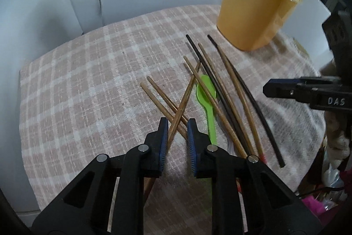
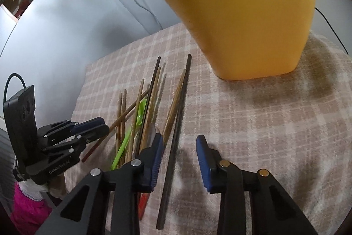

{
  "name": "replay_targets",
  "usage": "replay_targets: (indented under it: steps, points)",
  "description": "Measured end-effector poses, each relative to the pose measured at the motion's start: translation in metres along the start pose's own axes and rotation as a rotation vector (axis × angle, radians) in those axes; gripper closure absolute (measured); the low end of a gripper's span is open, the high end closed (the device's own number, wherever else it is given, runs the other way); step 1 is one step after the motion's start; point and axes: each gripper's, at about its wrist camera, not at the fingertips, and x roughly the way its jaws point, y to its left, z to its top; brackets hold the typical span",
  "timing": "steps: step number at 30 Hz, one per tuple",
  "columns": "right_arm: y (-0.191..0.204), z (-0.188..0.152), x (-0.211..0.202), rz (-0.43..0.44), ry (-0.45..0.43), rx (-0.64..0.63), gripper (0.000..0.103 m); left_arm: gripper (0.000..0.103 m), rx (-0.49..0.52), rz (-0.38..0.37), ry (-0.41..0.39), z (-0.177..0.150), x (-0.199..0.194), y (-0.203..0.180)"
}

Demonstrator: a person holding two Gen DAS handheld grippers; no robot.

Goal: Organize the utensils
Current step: 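Grasp a wooden chopstick with the left tool while the right tool grasps a black chopstick, then lift both held chopsticks and carry them over the yellow bin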

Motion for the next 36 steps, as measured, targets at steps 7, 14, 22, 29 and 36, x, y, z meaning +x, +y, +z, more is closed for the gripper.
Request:
replay_targets:
  steps: [7, 14, 22, 29, 36]
  points:
    - [0.002, 0.004, 0.017, -0.017, 0.051, -0.001, 0.079, 0.088, 0.009, 0.034, 0.033, 0.005, 0.016, 0.011]
    - [-0.001, 0.010, 0.029, -0.024, 0.078, 0.009, 0.086, 0.097, 0.007, 0.023, 0.029, 0.009, 0.021, 0.013]
    - [0.015, 0.013, 0.040, -0.089, 0.090, -0.046, 0.091, 0.099, -0.045, 0.000, 0.009, 0.010, 0.019, 0.020]
    - [0.012, 0.014, 0.041, -0.056, 0.090, -0.003, 0.098, 0.099, -0.127, -0.041, -0.020, 0.002, 0.006, 0.038]
    - [0.006, 0.008, 0.015, 0.012, 0.053, 0.017, 0.100, 0.099, -0.219, -0.095, -0.101, -0.011, -0.020, 0.050]
